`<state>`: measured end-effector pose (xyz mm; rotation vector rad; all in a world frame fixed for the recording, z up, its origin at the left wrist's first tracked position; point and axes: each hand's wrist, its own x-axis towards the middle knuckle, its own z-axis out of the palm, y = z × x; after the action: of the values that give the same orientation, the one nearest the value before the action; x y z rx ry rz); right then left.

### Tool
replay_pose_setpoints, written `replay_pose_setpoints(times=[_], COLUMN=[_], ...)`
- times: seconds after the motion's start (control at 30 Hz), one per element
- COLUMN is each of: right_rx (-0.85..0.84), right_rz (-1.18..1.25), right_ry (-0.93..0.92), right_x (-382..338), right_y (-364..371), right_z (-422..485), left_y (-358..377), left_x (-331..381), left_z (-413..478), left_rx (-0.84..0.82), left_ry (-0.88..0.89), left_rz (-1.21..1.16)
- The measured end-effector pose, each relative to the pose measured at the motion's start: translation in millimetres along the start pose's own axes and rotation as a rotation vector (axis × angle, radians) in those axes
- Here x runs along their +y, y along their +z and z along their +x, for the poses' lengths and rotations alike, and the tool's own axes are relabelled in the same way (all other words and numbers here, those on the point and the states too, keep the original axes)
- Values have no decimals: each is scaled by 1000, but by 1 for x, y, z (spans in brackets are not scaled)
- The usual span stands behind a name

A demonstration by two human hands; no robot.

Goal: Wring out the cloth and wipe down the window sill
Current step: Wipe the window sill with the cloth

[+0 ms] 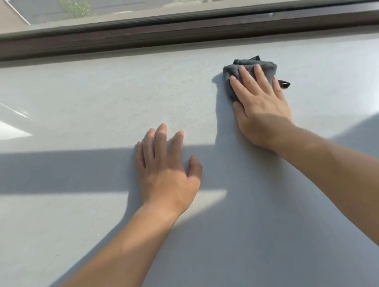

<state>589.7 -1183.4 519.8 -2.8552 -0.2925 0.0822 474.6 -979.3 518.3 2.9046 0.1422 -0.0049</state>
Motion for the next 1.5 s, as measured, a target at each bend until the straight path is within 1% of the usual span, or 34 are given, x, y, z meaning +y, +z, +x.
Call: replay_pose_setpoints(times=[0.07,0.1,0.13,0.17,0.23,0.3,0.33,0.37,0.47,0.5,0.57,0.63,0.73,0.8,0.87,0.9,0.97,1.03,1.07,1.1,1.2,1.27,1.3,1.33,1.43,1.47,1.5], right_rx=[-38,-56,-62,-51,0,45,55,53,3,-18,-49,-26,10,43,89,104,78,16,6,13,67,95,104,103,7,-13,-13], right_rz=[-6,-11,-18,-23,3,18,6,-2,-19,-27,-28,-26,2,17,25,22,23,8,-4,-10,4,8,12,14,-23,-39,-43], right_ry=[-176,-227,-235,-193,3,190,221,197,-88,-153,-194,-153,9,122,214,206,94,-9,-10,40,287,338,313,249,-38,-81,-63], right_x=[-5,-1,8,19,38,39,29,14,-31,-36,-28,0,50,54,34,24,18,38,54,71,98,88,78,70,79,94,110], right_y=[5,4,1,-3,-11,-14,-10,-5,8,10,7,-1,-20,-21,-13,-7,0,-7,-12,-19,-32,-27,-22,-17,-16,-22,-28], right_z=[-13,-12,-5,6,33,57,66,72,83,85,89,86,76,73,69,66,56,52,53,56,60,53,46,36,10,10,14], left_y=[-3,-4,-5,-5,-3,4,7,9,10,10,10,10,8,8,7,7,6,8,9,9,12,13,12,11,7,5,5], left_x=[2,3,6,8,12,14,13,13,14,13,12,12,14,15,17,18,18,18,18,19,22,25,25,26,31,35,41], left_z=[12,22,34,48,67,72,71,69,69,70,70,69,67,66,65,65,66,66,65,65,63,61,60,58,51,48,43], left_rx=[39,50,51,38,-19,-64,-61,-47,-11,-8,-11,-10,-19,-21,-21,-21,-20,-20,-21,-19,4,18,27,34,33,22,11], left_ry=[-3,3,10,20,44,59,65,68,71,75,82,81,82,84,85,86,90,93,91,89,81,90,99,117,201,220,230], left_rz=[-35,-57,-88,-128,-187,-139,-94,-61,-34,-31,-36,-53,-53,-49,-47,-46,-46,-48,-53,-62,-96,-125,-148,-178,-286,-314,-324])
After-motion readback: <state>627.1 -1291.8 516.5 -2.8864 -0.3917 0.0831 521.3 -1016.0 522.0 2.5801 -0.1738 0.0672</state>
